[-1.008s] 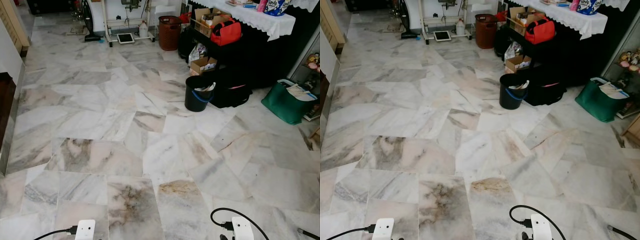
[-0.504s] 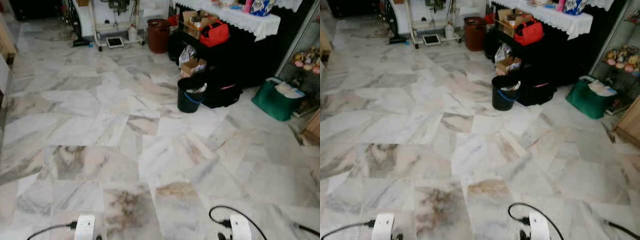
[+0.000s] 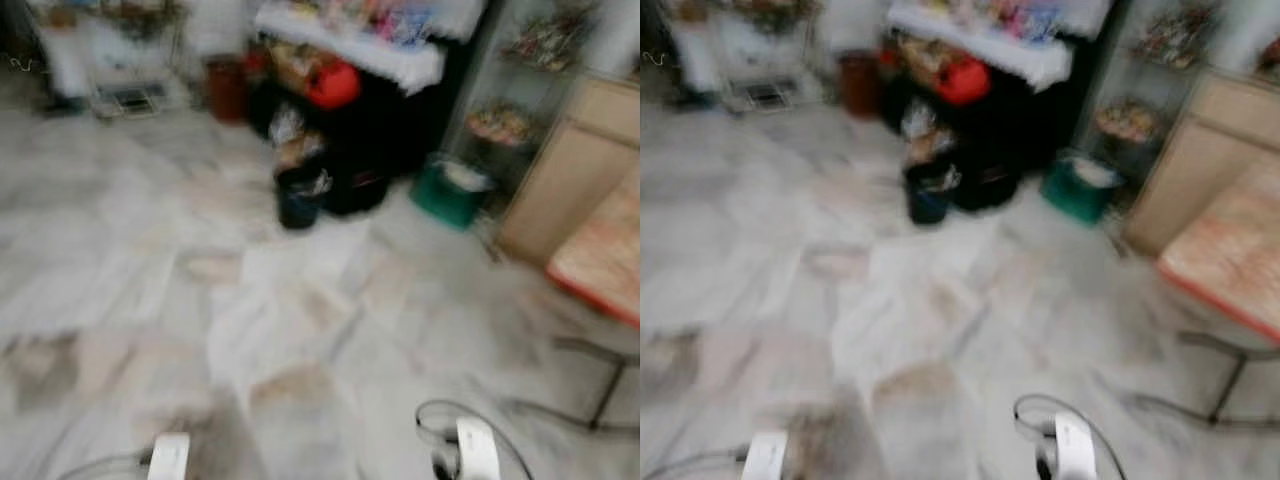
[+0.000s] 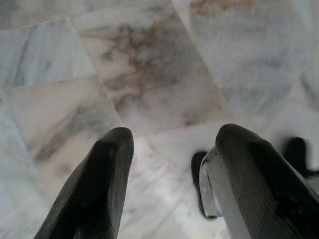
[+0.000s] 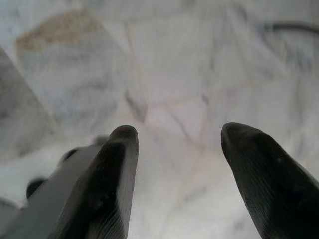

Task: Setting the table

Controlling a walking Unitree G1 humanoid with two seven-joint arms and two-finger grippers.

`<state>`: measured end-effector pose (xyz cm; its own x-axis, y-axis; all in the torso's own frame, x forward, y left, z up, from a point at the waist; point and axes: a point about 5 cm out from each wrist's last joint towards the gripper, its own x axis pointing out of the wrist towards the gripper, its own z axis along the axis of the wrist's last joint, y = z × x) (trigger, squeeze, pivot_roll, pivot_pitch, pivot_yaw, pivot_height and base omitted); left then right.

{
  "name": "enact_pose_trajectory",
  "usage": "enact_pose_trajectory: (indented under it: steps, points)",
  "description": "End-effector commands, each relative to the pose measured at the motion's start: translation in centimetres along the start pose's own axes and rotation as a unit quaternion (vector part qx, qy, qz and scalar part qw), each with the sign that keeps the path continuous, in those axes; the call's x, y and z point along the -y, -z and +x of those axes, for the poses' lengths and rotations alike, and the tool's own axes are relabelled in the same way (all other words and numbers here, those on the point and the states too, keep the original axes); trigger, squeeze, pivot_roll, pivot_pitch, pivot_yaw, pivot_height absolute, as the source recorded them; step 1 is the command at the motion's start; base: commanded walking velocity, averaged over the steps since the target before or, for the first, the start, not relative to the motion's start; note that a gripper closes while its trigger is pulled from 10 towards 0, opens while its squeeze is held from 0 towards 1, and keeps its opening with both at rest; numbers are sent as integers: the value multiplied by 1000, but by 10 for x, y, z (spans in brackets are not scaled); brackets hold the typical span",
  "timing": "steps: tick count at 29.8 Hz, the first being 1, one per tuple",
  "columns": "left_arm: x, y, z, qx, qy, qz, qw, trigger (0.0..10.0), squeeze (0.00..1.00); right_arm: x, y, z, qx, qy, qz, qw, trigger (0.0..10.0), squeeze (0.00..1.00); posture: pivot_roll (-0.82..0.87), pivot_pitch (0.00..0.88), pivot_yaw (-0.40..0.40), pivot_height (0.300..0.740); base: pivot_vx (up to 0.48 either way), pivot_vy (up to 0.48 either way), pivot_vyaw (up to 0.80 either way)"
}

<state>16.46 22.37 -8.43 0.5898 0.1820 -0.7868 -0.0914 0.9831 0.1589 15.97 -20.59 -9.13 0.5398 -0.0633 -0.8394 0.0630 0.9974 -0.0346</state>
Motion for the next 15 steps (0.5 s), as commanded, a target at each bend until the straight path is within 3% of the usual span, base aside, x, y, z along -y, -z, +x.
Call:
enact_pose_trajectory:
  steps: [1, 15]
  points:
    - [6, -2, 1, 2, 8, 9, 1000, 10000, 0, 5, -8, 1, 11, 6, 3, 1000, 10000, 0, 61, 0, -13, 719, 0, -382, -638]
    - [10, -3, 1, 3, 13, 10, 1000, 10000, 0, 6, -8, 1, 10, 7, 2, 1000, 10000, 0, 57, 0, -19, 719, 0, -367, -631]
